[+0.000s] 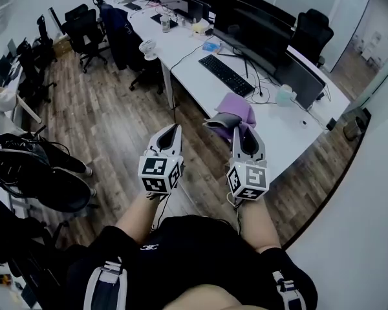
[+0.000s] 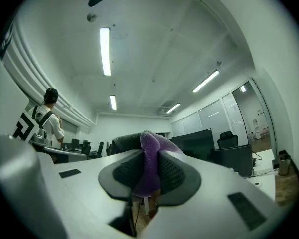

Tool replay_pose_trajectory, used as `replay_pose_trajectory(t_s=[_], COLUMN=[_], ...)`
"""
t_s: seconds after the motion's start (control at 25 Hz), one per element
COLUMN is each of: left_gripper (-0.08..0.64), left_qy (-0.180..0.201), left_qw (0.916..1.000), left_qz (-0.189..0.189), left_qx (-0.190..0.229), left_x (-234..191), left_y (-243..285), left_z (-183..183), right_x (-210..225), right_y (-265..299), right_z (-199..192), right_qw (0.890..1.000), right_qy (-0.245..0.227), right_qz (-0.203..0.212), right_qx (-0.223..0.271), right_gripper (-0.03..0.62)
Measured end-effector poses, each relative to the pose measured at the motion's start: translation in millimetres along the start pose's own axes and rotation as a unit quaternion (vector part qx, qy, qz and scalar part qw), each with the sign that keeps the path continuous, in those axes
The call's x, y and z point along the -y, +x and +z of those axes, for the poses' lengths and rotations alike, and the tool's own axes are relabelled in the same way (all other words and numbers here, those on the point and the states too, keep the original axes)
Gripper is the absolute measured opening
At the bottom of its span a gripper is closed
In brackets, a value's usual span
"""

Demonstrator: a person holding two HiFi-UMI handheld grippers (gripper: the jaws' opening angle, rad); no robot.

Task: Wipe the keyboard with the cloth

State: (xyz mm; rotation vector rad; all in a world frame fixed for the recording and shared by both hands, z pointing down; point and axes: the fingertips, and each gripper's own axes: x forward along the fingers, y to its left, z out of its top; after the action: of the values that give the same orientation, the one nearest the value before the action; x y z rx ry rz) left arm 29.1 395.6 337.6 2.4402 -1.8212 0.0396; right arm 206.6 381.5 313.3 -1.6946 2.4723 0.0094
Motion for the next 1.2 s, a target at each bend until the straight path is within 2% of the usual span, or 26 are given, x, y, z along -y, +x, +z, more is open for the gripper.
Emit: replay_pose_trajectory(t_s=[0.24, 0.48, 0.76, 1.2], left_gripper=[0.014, 0.014, 0.014, 0.014], left_qy=[0.006, 0.007, 0.003, -0.016], left_qw=[0.9999, 0.9997, 0.9997, 0.9998], left_qz=[0.009, 0.023, 0.023, 0.006], left_qx=[-0.001, 0.001, 0.004, 0.002], left_x=[16.8, 13.8, -5.6, -60.1], left_y=[24.3, 41.6, 74.1, 180.5], left_z=[-5.1, -6.5, -6.2, -18.8], right_x=[30.7, 39.3, 44.2, 65.9], right_y=[15.3, 33.3, 73.3, 177.9], right_z=[-5.3, -10.9, -20.2, -50.6], right_qw=[1.000, 1.000, 1.000, 1.000], right_qy=[0.006, 0.007, 0.012, -0.004], right_qz=[0.009, 0.024, 0.026, 0.012], right_qx=[0.000, -0.002, -0.008, -0.019], right_gripper=[0.095, 0.097, 0.097, 0.097])
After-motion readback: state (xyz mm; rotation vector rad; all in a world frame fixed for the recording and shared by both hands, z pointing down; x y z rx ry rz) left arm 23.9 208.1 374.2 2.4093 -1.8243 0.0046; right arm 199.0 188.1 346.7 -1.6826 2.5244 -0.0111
